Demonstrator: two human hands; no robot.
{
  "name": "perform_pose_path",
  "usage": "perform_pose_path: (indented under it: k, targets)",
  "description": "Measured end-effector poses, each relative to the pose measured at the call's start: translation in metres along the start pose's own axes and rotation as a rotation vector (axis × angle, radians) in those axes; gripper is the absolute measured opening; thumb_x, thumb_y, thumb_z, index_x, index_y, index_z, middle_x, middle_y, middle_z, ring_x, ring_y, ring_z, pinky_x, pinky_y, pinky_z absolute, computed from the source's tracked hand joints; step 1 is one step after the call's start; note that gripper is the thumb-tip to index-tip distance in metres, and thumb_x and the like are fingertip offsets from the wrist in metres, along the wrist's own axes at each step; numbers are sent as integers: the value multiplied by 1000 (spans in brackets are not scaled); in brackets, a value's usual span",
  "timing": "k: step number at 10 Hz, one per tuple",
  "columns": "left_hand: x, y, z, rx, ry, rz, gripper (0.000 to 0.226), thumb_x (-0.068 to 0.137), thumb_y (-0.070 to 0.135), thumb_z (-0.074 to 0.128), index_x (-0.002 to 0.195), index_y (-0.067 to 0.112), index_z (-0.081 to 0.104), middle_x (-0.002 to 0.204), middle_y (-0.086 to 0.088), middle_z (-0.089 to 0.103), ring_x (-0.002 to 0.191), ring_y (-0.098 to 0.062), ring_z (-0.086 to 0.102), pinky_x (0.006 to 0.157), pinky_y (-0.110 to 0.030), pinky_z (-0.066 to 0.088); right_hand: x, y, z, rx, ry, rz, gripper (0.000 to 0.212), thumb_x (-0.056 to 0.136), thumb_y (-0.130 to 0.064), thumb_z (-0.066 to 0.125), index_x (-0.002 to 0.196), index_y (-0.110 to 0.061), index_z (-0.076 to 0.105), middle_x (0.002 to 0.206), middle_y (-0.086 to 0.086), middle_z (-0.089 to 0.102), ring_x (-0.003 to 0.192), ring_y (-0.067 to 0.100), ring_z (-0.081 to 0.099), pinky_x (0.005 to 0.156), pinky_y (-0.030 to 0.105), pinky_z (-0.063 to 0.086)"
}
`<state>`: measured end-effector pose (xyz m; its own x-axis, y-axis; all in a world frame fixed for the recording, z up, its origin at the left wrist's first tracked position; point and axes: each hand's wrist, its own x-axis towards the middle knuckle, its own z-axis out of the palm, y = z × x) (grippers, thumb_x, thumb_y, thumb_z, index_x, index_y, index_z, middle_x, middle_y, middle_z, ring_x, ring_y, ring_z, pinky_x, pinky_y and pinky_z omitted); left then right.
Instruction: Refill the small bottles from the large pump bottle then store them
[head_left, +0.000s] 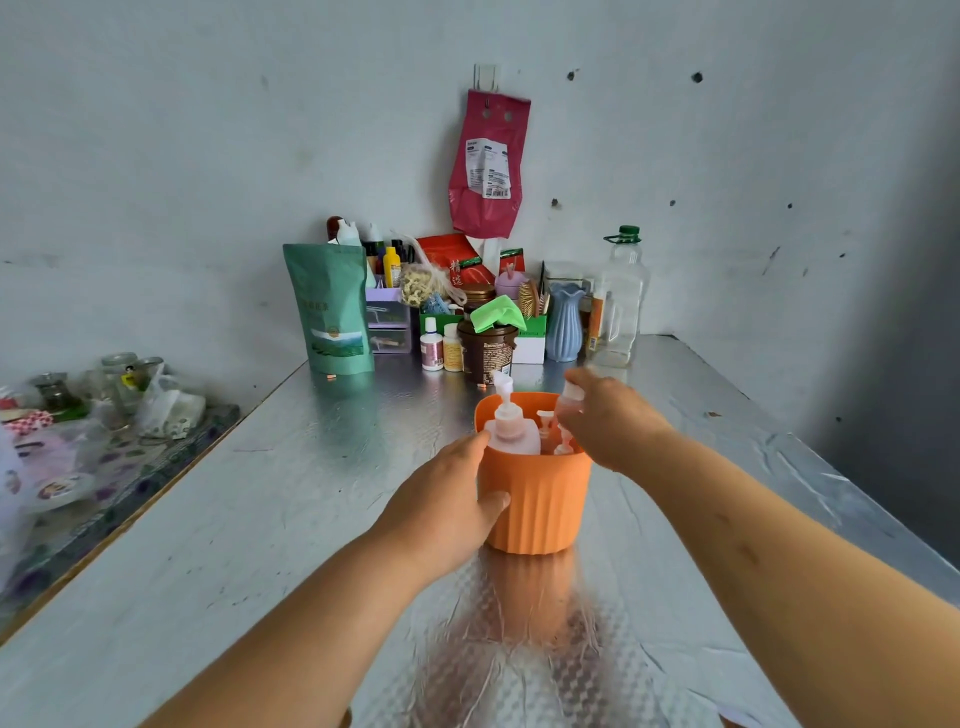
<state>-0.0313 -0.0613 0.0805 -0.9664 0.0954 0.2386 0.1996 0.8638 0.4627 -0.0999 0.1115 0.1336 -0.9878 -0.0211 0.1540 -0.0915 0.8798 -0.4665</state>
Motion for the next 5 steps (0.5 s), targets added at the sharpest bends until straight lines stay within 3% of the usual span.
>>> perform_pose_path:
  k: [1, 2, 4, 5]
  targets:
    - [0, 2, 0, -15, 11, -11, 72, 94, 41, 58, 154, 31, 19, 156, 7, 34, 137, -14, 44, 109, -34, 42, -3, 3, 3, 20, 5, -4, 53, 95, -31, 41, 145, -22, 26, 133, 12, 51, 114, 31, 55, 93, 42, 48]
    - [-1, 5, 0, -16, 21, -11, 72, 95, 40, 58, 154, 31, 18, 157, 7, 33, 137, -14, 43, 109, -34, 42, -7, 7, 2, 20, 31, -30, 48, 94, -31, 41, 140, -18, 32, 122, 11, 57, 106, 30, 58, 87, 40, 50]
    - [0, 8, -1, -7, 44, -32, 68, 95, 39, 58, 152, 32, 21, 156, 6, 33, 134, -16, 47, 105, -34, 45, -7, 10, 4, 62, 5, 23, 56, 94, -37, 48, 144, -22, 27, 141, 8, 45, 123, 28, 49, 97, 39, 44]
    - [0, 10, -1, -2, 79, -54, 65, 95, 38, 58, 151, 30, 24, 155, 5, 33, 133, -16, 46, 104, -32, 44, -9, 12, 4, 62, 84, 7, 50, 94, -39, 47, 140, -22, 33, 139, 8, 44, 123, 28, 47, 97, 40, 43]
